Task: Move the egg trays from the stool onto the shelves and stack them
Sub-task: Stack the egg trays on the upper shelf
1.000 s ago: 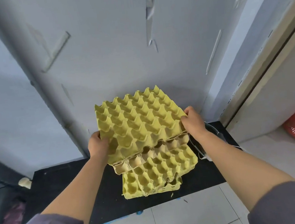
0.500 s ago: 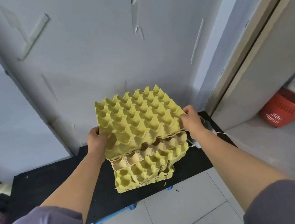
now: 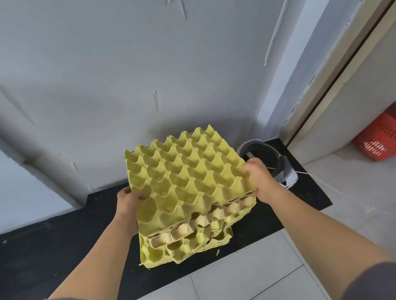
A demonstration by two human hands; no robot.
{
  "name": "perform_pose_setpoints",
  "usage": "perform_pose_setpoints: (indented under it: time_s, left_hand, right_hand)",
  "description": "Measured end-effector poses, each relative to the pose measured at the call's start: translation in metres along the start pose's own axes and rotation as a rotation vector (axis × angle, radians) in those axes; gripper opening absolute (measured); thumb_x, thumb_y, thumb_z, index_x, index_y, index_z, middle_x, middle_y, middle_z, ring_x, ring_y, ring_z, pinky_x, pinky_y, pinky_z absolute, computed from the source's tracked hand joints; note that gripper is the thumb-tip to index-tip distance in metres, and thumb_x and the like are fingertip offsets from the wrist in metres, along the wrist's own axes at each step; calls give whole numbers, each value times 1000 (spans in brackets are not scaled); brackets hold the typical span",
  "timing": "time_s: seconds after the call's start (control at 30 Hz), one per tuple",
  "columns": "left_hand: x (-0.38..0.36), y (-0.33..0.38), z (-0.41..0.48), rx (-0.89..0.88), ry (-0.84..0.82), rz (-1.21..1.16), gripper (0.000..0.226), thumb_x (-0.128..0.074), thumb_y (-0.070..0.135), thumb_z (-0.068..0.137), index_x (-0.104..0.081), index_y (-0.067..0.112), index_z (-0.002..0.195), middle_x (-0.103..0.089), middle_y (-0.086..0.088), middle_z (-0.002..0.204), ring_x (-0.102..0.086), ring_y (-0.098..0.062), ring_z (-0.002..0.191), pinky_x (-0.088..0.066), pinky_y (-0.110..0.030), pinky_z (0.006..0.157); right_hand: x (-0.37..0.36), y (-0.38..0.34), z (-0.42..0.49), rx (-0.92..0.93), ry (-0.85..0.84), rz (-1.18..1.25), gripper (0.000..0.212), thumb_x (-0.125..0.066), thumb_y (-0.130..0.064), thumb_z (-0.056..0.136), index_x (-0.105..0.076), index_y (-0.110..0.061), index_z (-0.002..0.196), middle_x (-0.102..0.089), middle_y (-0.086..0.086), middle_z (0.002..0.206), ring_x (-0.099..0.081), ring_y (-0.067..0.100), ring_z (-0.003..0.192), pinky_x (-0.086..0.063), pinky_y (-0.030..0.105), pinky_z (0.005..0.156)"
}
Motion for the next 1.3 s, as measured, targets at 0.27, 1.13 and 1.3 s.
perform_pose_setpoints:
  time_s: [0.27,1.13,1.3]
  left_hand:
    - [-2,-7,0,-74,135,258,34,-54,18,94,-44,8,125,-55,-13,115,-56,-35,106,-48,-52,92]
    - [103,85,-150,-448,69,215,31,-39,19,99,-51,17,127,-60,-6,118,-58,-27,103,-50,-41,88]
    - [167,116,-230,-583,84,249,43,-59,23,88,-49,19,129,-60,-7,118,-58,-30,105,-48,-47,94]
  right_hand:
    - [2,6,15,-23,-42,-351,23,-42,1,93,-56,-9,108,-59,11,105,-55,22,88,-46,39,85]
    - [-49,-74,-159,439,101,-388,21,-47,-3,91,-50,-15,108,-54,3,94,-53,24,89,-44,35,73]
    - [-72,-87,-246,604,128,-315,13,-53,-11,89,-65,-13,94,-69,7,92,-64,29,90,-53,46,83]
Point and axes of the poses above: each hand's wrist, its own z-axis towards the middle knuckle, its own x-axis out of the back of the hand, y = z × x, the point moved 4 cm from there along z, towards the middle knuckle
